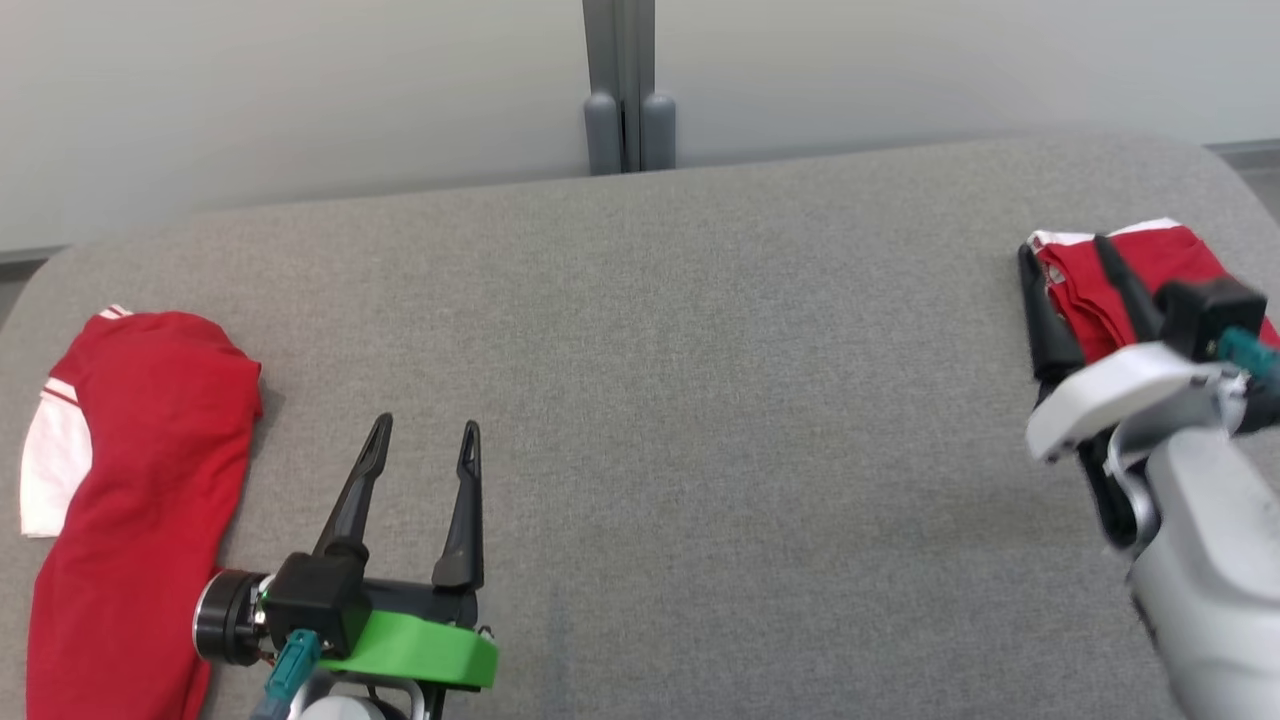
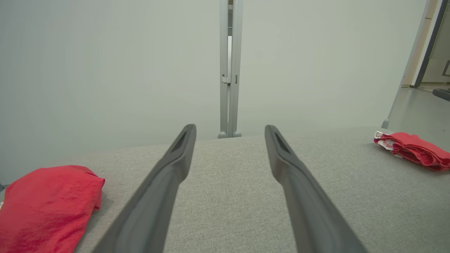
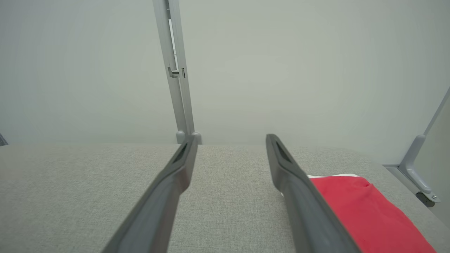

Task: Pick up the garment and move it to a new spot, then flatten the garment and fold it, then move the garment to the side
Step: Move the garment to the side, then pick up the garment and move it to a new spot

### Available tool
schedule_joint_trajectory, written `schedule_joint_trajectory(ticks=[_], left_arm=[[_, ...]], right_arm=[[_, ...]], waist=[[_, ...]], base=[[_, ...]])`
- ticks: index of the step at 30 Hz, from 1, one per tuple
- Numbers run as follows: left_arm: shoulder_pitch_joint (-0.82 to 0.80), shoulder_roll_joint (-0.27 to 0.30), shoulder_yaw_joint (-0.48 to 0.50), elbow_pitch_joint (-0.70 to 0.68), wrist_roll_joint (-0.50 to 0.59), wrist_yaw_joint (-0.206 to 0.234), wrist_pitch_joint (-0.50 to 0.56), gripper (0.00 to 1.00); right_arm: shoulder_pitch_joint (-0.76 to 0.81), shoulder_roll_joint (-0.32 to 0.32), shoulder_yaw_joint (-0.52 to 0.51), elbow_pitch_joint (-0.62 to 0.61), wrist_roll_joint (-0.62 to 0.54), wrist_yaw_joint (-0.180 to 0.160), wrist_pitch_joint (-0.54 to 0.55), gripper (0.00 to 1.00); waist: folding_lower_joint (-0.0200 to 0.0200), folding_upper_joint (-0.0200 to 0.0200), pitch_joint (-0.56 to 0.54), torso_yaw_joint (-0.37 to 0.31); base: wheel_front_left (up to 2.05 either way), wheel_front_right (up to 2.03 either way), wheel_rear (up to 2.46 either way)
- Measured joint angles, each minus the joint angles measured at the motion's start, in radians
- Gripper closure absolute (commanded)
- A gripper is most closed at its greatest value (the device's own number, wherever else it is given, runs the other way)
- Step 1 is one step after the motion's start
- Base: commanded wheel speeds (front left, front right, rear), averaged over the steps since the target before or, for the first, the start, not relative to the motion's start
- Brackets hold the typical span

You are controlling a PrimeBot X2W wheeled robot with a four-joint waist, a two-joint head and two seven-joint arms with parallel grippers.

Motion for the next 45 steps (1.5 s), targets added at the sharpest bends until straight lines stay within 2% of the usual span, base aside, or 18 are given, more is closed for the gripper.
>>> schedule_joint_trajectory(ticks=[3,8,14,22,37,45], left_arm=[[0.024,0.000,0.007,-0.002,0.000,0.001,0.000,0.00],[0.056,0.000,0.011,0.000,-0.013,0.006,0.000,0.00],[0.081,0.000,0.017,0.017,-0.026,-0.001,0.000,0.00],[0.100,0.000,0.012,0.024,-0.026,0.003,0.000,0.00],[0.101,0.000,0.011,0.031,-0.024,0.003,0.000,0.00],[0.098,0.000,0.008,0.039,-0.026,0.008,0.000,0.00]], right_arm=[[0.120,0.079,-0.077,-0.122,-0.042,0.000,0.000,0.00],[0.271,0.188,-0.143,-0.276,-0.095,0.000,0.000,0.00],[0.373,0.240,-0.144,-0.374,-0.169,-0.001,0.000,0.00],[0.429,0.256,-0.145,-0.410,-0.186,-0.001,0.000,0.00],[0.430,0.258,-0.133,-0.408,-0.171,-0.001,0.000,0.00],[0.437,0.258,-0.120,-0.396,-0.165,-0.001,0.000,0.00]], waist=[[0.0000,0.0000,-0.029,-0.005],[0.0000,0.0000,-0.057,-0.014],[0.0000,0.0000,-0.070,-0.026],[0.0000,0.0000,-0.075,-0.029],[0.0000,0.0000,-0.074,-0.027],[0.0000,0.0000,-0.075,0.003]], base=[[0.00,0.00,0.00],[0.00,0.00,0.00],[0.00,0.00,0.00],[0.00,0.00,0.00],[0.00,0.00,0.00],[0.00,0.00,0.00]])
